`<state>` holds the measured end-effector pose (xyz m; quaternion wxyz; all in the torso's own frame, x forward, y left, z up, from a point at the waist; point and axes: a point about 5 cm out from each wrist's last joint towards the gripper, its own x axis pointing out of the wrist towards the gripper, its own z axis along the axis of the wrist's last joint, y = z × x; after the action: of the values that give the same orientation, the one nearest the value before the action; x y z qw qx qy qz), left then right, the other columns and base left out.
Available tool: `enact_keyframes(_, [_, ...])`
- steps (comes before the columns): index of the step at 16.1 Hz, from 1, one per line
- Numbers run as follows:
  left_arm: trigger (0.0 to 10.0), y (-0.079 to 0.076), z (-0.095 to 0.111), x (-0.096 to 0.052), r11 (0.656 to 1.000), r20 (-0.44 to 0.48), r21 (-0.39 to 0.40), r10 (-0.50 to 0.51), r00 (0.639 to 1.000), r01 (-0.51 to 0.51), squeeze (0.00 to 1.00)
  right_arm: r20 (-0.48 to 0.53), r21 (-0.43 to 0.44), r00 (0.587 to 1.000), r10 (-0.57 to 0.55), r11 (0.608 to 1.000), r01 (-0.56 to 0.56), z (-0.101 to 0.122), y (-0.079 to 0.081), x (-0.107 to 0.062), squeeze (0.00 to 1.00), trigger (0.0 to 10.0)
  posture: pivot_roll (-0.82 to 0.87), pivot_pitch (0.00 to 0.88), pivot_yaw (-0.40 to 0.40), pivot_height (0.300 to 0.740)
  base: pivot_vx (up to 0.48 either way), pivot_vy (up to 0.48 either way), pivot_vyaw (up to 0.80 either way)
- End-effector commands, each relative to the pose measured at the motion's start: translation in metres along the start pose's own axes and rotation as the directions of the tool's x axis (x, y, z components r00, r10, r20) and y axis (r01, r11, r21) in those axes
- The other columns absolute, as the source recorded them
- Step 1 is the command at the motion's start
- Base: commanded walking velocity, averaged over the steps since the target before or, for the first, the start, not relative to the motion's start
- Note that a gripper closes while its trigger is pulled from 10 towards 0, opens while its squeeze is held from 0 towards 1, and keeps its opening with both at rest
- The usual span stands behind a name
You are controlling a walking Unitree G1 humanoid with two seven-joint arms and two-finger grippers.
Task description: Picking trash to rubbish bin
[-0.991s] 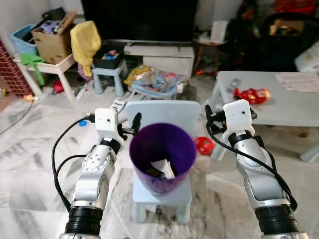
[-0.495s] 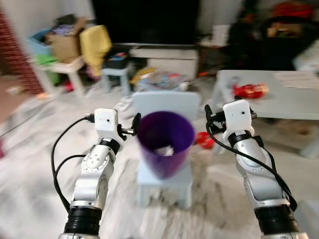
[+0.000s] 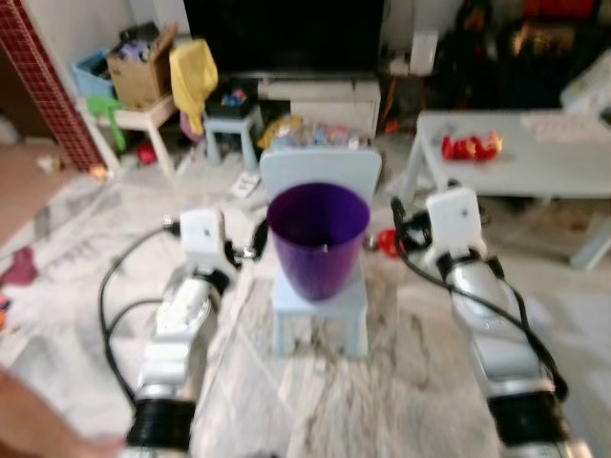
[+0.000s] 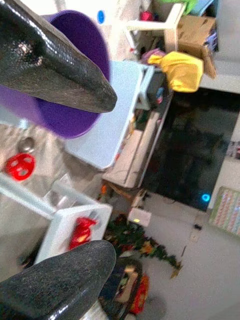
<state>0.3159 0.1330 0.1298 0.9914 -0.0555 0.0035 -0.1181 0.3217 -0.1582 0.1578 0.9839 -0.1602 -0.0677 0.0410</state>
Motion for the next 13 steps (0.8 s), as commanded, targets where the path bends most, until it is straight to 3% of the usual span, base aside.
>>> enact_keyframes(1, [10.0, 0.0003, 0.0029, 0.0014, 1.0, 0.001, 0.01, -0.011, 1.0, 0.011, 0.0, 0.02, 0.008, 1.0, -0.005, 1.0, 0.005, 0.0058, 0.0013, 0.0017, 0.0, 10.0, -0.05, 0.0, 0.005, 0.74, -0.311, 0.0, 0.0])
enact_keyframes(10, [10.0, -0.0025, 0.0025, 0.0028, 1.0, 0.0, 0.006, -0.021, 1.0, 0.021, 0.0, 0.023, 0.001, 1.0, -0.012, 1.0, 0.012, 0.0066, 0.0005, 0.0016, 0.0, 10.0, -0.05, 0.0, 0.006, 0.74, -0.307, 0.0, 0.0])
enact_keyframes(13, [10.0, -0.0028, 0.0024, 0.0027, 1.0, 0.002, 0.002, -0.022, 1.0, 0.022, 0.0, 0.023, 0.0, 1.0, -0.015, 1.0, 0.015, 0.0065, -0.0001, 0.0014, 0.0, 10.0, -0.05, 0.0, 0.005, 0.74, -0.081, 0.0, 0.0])
